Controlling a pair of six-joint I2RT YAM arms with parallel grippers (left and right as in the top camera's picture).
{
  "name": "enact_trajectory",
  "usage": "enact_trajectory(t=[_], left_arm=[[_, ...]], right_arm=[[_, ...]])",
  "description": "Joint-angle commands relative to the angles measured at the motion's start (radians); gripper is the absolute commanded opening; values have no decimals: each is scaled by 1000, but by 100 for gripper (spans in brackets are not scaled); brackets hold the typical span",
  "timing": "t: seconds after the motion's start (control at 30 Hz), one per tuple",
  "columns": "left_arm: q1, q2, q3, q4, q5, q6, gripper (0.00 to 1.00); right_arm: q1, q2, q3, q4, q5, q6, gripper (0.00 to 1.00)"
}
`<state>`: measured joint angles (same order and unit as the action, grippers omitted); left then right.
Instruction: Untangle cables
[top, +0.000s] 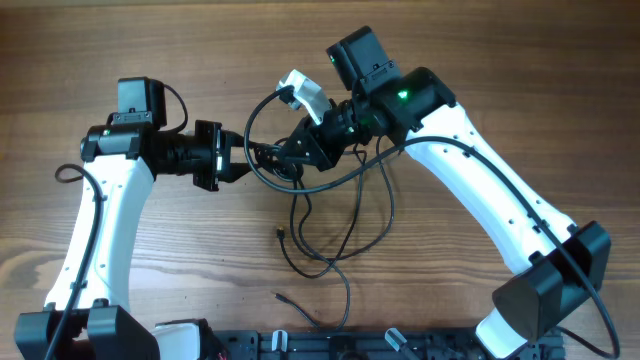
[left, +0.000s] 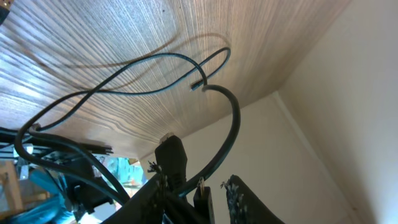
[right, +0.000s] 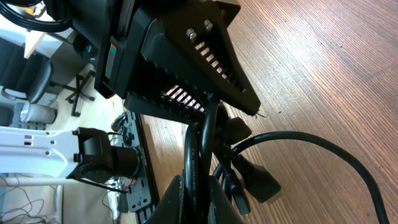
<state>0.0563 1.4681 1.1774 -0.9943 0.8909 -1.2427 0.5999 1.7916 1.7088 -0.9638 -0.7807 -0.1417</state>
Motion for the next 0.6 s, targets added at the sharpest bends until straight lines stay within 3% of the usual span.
enact_trajectory(t=[0.0,0.1,0.27,0.33,0.43,0.57], left_arm=[[-21,-5,5,-1,120,-48,27],[-21,-5,5,0,235,-48,22],[-22,-6,5,-1,235,-44,22],[-22,-6,5,-1,235,30,28],[-22,-5,5,-40,235,193,50],[-22,-6,5,-77,235,241,53]], right_arm=[[8,6,4,6,-8,14,4],[8,6,4,6,-2,14,4],[8,6,4,6,-2,14,4],[8,6,4,6,-2,14,4],[8,6,4,14,-2,14,4],[8,6,4,45,-3,41,4]])
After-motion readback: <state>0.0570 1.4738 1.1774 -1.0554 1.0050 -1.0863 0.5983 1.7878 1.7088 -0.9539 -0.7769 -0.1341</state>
